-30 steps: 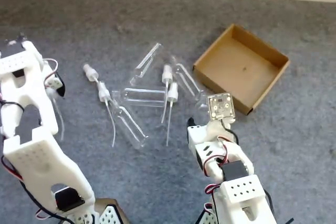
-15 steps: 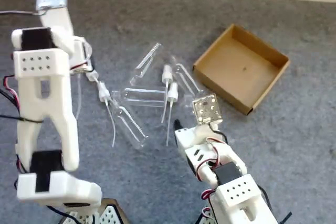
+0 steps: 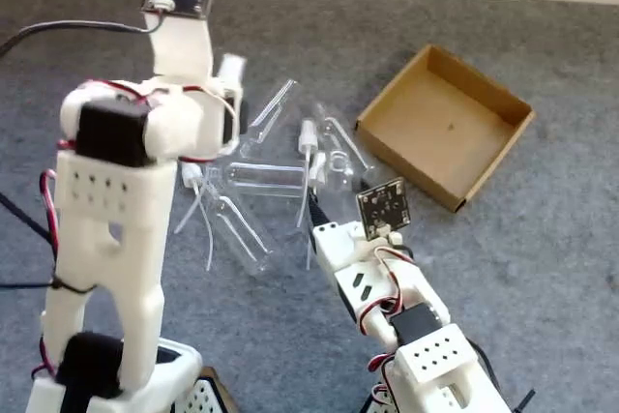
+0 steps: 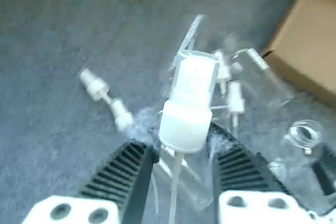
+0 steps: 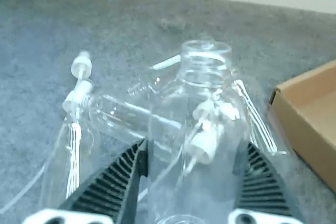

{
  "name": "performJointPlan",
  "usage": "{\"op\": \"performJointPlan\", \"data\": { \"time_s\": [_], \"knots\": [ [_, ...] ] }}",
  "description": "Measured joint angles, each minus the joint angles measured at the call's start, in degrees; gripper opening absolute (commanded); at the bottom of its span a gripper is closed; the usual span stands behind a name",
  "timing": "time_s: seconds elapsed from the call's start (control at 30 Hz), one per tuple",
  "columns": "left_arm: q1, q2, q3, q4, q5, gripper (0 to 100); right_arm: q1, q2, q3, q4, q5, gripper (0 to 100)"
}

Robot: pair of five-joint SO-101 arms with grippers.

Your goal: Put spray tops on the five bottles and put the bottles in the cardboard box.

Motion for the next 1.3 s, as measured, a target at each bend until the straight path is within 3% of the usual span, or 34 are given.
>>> {"op": "performJointPlan", "data": {
  "time_s": [0.4, 0.53, 0.73, 0.93, 1.07, 1.3],
  "knots": [
    [14.7, -6.9, 6.4, -22.8, 1.1, 8, 0.0, 0.0, 0.0, -3.1, 0.0, 19.1],
    [15.6, -7.2, 9.3, -30.0, 4.6, 8, 0.0, 0.0, 0.0, -3.1, 0.0, 19.1],
    [16.0, -11.6, 11.6, -32.4, 5.6, 8, 0.0, -1.9, 0.0, -2.5, 0.0, 19.1],
    [15.6, -17.5, 13.0, -32.4, 5.6, 8, -0.1, -16.3, 0.1, 11.1, 0.0, 19.0],
    [15.9, -20.4, 13.1, -32.6, 5.6, 8, 0.0, -25.6, 0.1, 13.7, 0.0, 15.1],
    [16.1, -20.8, 13.2, -40.0, 5.9, 8, -0.1, -34.9, 1.5, 17.1, 0.0, 12.3]
  ]
}}
